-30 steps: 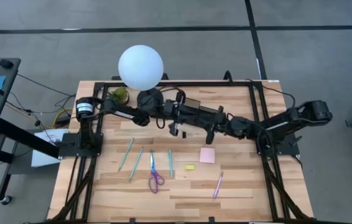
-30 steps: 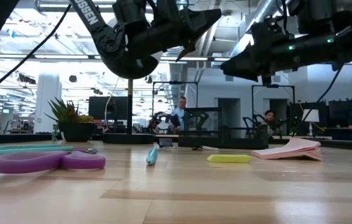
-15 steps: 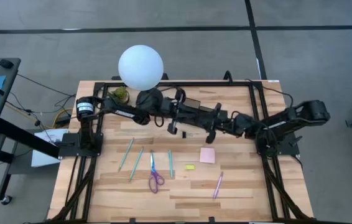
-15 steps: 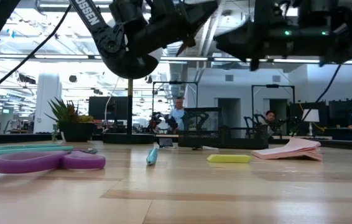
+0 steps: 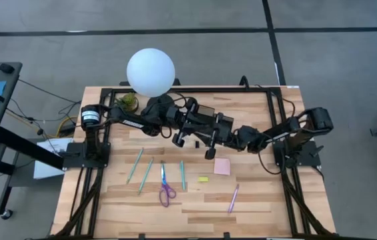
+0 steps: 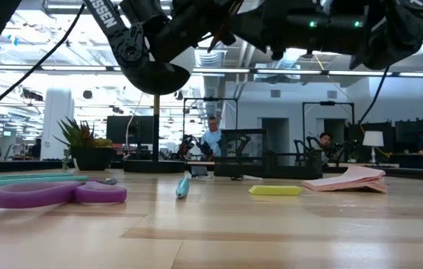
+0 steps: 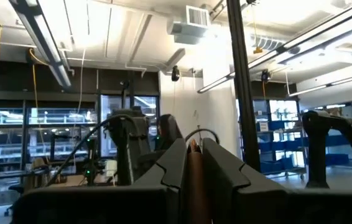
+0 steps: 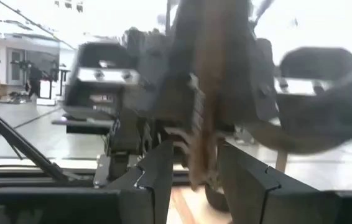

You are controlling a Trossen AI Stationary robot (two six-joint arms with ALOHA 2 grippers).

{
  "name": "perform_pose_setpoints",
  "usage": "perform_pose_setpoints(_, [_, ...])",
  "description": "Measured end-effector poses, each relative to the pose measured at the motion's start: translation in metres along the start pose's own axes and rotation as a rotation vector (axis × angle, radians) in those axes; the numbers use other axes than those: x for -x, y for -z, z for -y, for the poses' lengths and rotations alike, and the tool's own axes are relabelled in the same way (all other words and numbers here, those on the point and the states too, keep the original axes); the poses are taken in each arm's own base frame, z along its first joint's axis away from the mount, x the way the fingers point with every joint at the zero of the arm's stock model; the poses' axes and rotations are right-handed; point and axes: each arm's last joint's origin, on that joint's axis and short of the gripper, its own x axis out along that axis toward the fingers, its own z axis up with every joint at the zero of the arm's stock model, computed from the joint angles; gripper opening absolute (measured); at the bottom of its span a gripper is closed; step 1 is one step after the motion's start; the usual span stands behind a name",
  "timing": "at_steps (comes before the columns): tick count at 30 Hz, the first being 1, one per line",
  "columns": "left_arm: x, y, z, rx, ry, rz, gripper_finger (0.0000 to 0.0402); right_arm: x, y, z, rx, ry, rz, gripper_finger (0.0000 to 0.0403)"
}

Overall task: Pick and place office supplies into organizer
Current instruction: Put the brown pen into the black desk organizer

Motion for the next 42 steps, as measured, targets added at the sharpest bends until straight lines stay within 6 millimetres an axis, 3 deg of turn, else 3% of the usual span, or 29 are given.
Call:
perform_pose_setpoints(19, [-0.002,0.0,0.005,0.105,0.105,-0.027,0.0022,0.0,0.001,0.0,0.157,-0.022,-0.023,0.0118])
perform_pose_setpoints(25, [-0.002,-0.002,0.005,0.109,0.133,-0.029,0.0022,0.001,0.01,-0.002,0.197,-0.053,-0.113,0.0118])
perform_pose_setpoints(42, [-0.025,-0.01,0.022,0.093,0.237,0.015,0.0022,-0.001,0.005,0.0,0.282,-0.165,0.013,0.0118])
